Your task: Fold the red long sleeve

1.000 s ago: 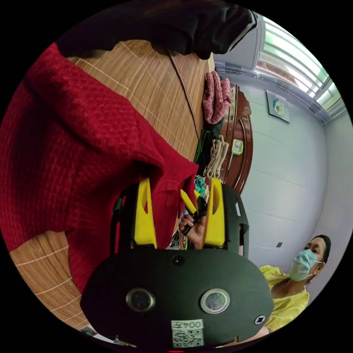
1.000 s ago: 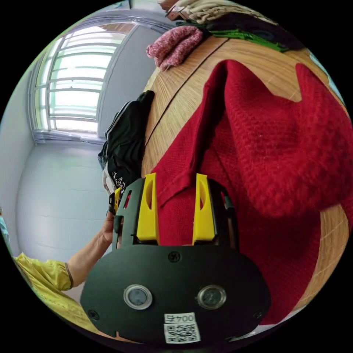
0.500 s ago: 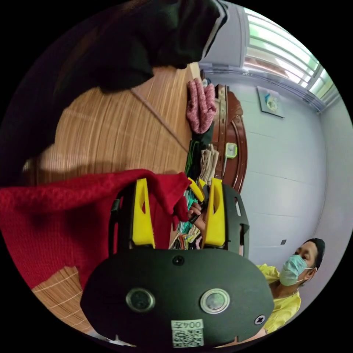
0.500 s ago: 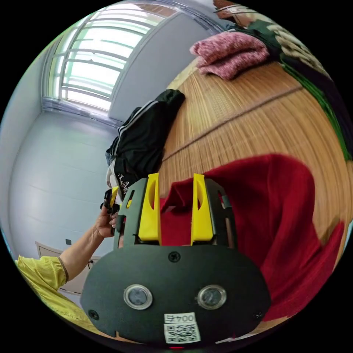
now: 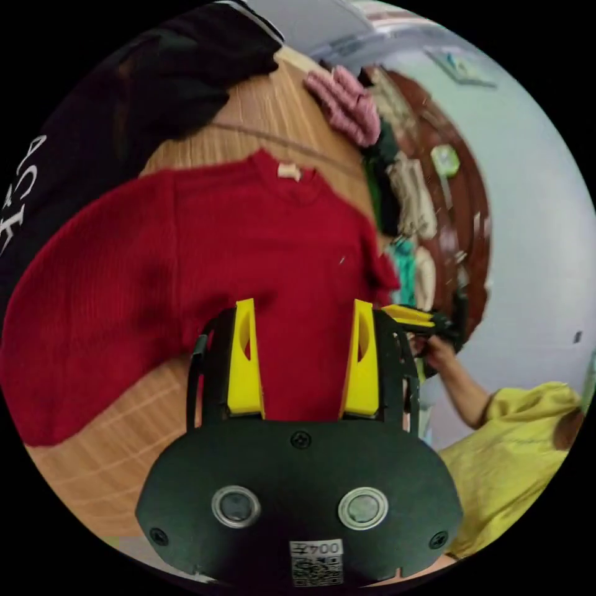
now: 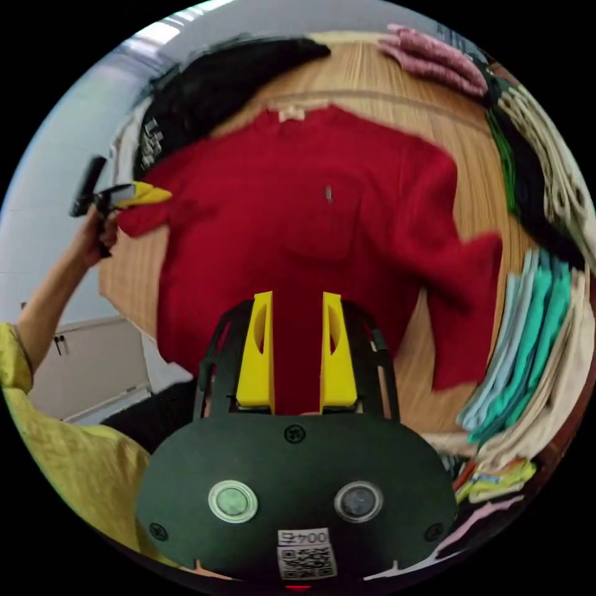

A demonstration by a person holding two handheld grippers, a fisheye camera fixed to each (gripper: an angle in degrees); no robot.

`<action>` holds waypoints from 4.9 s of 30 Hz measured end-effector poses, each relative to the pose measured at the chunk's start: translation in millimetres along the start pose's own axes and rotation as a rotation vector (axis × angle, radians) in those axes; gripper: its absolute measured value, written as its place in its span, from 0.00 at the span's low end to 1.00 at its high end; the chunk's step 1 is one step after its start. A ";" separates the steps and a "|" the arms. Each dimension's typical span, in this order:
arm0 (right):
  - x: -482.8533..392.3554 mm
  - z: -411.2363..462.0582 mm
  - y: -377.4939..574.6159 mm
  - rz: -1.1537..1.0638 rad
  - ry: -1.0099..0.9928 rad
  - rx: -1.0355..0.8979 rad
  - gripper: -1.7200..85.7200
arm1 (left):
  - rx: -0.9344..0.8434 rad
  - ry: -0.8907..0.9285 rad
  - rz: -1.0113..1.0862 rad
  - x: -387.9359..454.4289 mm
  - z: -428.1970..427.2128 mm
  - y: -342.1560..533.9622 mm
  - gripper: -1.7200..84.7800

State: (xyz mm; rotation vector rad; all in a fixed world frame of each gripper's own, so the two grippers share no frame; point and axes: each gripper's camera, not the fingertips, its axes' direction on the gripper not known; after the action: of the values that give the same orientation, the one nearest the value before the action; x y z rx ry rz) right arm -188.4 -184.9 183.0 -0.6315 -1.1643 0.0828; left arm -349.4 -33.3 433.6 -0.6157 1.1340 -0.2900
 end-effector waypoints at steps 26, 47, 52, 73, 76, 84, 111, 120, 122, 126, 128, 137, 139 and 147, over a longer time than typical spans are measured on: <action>-67.9 71.7 58.9 0.084 0.208 -0.186 0.14 | -0.335 -0.510 0.123 231.2 43.0 5.3 0.12; -42.6 2.6 129.1 0.162 0.138 -0.123 0.12 | -0.342 -0.487 0.040 296.3 12.2 -7.3 0.11; -19.0 -27.8 158.2 0.206 0.048 -0.075 0.12 | -0.352 -0.516 -0.011 308.8 12.6 -8.3 0.10; 228.9 -145.9 371.7 1.088 -0.682 0.579 0.14 | -0.329 -0.446 -0.214 296.3 7.7 5.4 0.10; 232.4 -155.4 386.1 1.090 -0.689 0.575 0.13 | -0.345 -0.481 -0.182 299.3 13.3 6.4 0.10; 227.5 -184.7 420.4 1.094 -0.714 0.620 0.16 | -0.322 -0.495 -0.170 291.5 19.3 17.7 0.10; 81.4 -363.9 409.9 0.791 -0.130 0.770 0.03 | -0.302 -0.432 -0.181 221.3 47.3 43.5 0.10; 38.1 -478.3 394.8 0.435 0.417 0.746 0.04 | -0.228 -0.356 -0.230 187.1 51.3 63.9 0.09; 60.4 -466.2 406.7 0.512 0.346 0.698 0.04 | -0.231 -0.347 -0.231 179.9 54.2 65.5 0.09; 89.0 -417.0 442.0 0.717 0.123 0.614 0.05 | -0.233 -0.334 -0.236 169.6 58.4 68.1 0.08; 102.3 -371.9 468.6 0.803 -0.109 0.609 0.06 | -0.232 -0.329 -0.241 163.7 61.2 70.1 0.08; 101.0 -338.4 517.9 0.907 -0.485 0.889 0.20 | -0.251 -0.372 -0.239 153.8 75.4 72.6 0.08; 98.1 -345.6 516.8 0.902 -0.418 0.889 0.21 | -0.252 -0.383 -0.242 152.5 78.2 73.7 0.08; 123.7 -343.7 418.4 0.762 -0.285 0.690 0.21 | -0.238 -0.398 -0.248 142.2 86.3 82.3 0.08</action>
State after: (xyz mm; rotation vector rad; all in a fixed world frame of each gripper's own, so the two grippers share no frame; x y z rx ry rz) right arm 270.2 62.7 -9.0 -0.4129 -1.0149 1.2011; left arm -220.2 -13.8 301.9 -0.9807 0.7120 -0.2322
